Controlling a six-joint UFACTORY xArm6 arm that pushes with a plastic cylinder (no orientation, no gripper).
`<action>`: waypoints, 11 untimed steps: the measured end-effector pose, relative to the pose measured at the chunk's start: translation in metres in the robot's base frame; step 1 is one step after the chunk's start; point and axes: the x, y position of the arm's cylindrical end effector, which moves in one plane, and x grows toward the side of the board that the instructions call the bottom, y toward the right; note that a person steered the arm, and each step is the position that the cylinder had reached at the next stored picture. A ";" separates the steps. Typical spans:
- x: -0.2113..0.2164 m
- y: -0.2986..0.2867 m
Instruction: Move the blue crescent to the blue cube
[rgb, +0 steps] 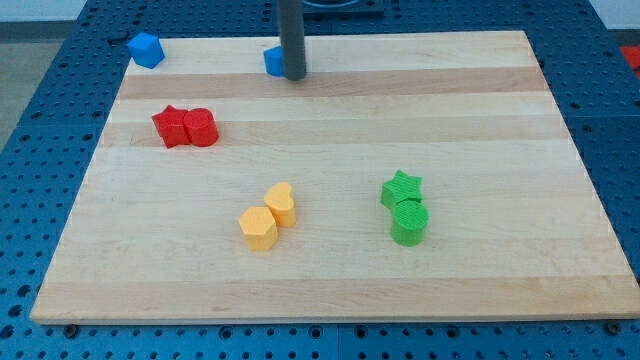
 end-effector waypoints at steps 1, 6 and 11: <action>-0.005 0.031; -0.027 -0.095; -0.005 -0.183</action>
